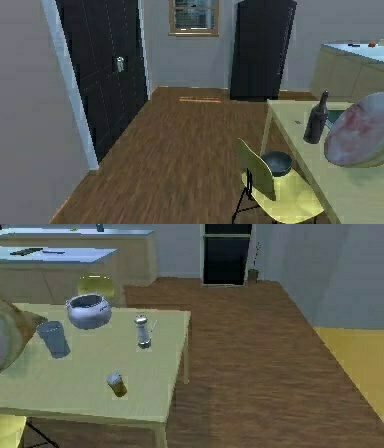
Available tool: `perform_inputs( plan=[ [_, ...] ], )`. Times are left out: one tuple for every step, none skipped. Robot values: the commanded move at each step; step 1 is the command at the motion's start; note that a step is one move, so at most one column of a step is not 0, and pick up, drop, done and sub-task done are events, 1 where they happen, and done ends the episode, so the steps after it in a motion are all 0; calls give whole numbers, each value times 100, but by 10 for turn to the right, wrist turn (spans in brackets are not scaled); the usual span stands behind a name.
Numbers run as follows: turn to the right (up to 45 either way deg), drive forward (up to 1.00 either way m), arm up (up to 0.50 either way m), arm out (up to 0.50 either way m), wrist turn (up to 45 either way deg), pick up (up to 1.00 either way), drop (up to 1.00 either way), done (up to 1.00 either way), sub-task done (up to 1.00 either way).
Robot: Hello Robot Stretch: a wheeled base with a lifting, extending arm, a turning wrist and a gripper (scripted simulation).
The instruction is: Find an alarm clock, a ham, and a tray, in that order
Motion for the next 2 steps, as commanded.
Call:
perform_inputs(
  plan=[
    [-390, 0, 0, 0, 0, 0, 0, 0, 0],
    [0, 60, 0, 0, 0, 0, 0, 0, 0]
  ],
)
